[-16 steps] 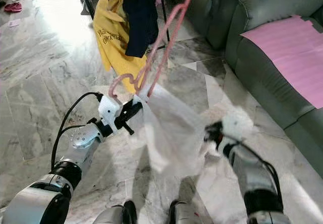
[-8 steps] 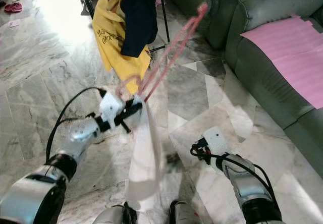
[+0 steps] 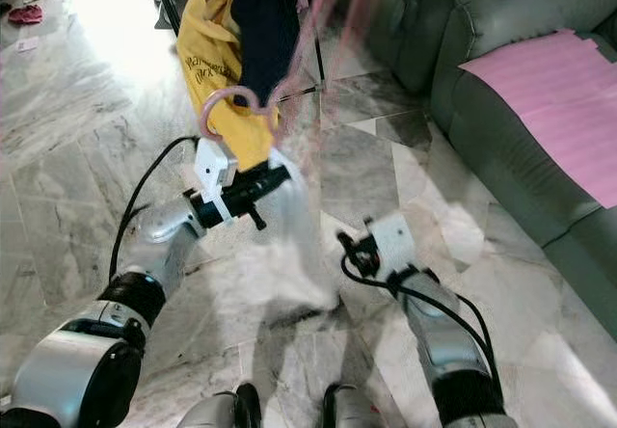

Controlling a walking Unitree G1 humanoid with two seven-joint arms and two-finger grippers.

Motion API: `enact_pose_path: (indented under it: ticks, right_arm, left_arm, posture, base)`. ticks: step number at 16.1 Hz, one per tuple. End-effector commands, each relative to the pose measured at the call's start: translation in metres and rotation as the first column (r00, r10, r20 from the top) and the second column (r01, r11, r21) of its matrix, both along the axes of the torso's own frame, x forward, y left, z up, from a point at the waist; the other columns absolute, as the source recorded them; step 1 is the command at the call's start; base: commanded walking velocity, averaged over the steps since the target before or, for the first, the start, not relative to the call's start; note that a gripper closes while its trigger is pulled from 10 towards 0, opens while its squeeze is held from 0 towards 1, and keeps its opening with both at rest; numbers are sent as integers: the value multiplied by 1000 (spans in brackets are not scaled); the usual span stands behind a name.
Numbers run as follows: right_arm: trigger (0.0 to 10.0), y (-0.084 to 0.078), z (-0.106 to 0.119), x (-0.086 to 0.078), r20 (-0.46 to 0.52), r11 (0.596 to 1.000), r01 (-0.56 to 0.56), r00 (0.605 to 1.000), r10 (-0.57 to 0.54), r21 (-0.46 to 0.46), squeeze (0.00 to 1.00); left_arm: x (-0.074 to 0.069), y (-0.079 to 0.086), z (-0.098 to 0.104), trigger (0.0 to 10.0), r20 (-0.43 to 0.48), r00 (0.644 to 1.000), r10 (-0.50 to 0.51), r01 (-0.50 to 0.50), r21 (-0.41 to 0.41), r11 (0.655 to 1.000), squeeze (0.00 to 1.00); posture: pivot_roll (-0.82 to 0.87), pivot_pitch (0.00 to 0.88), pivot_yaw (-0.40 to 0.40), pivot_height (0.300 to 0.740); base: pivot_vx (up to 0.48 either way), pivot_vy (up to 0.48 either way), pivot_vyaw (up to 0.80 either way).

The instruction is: Hang hanger

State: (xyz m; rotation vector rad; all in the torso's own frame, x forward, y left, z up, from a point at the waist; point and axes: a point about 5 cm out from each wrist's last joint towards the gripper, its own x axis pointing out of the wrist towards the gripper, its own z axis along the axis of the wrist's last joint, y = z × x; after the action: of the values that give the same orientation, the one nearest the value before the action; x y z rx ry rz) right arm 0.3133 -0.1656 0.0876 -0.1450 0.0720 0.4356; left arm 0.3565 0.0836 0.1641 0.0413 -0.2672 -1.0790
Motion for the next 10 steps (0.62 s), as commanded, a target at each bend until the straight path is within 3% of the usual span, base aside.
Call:
enact_pose_path:
  ticks: [1,2,6,9,10]
  right_arm:
    - [10000,-6,10,2,50,998,37,998,-40,56,0]
    - [10000,-11,16,5,61,989,77,995,-85,124,0]
    - [10000,-20,17,5,44,961,122,990,-137,248,0]
    - [10000,-13,7,4,-28,927,139,990,-138,348,0]
    - [10000,-2,1,4,-61,917,132,991,-118,377,0]
  left_arm:
    - [0,1,7,10000,34,999,-41,40,24,999,0]
    - [1,5,5,10000,20,999,-40,39,35,999,0]
    - [-1,12,3,10000,-1,996,-90,90,71,993,0]
    - [0,5,18,10000,28,988,-154,153,36,988,0]
    - [-1,0,26,10000,52,979,-195,194,25,981,0]
  posture:
    - [-195,207,79,740]
    - [-194,204,79,740]
    - [-202,202,78,740]
    - [-206,206,79,740]
    - [-208,209,85,740]
  base:
    - [0,0,0]
    - [0,0,0]
    - [0,0,0]
    - [0,0,0]
    - [0,0,0]
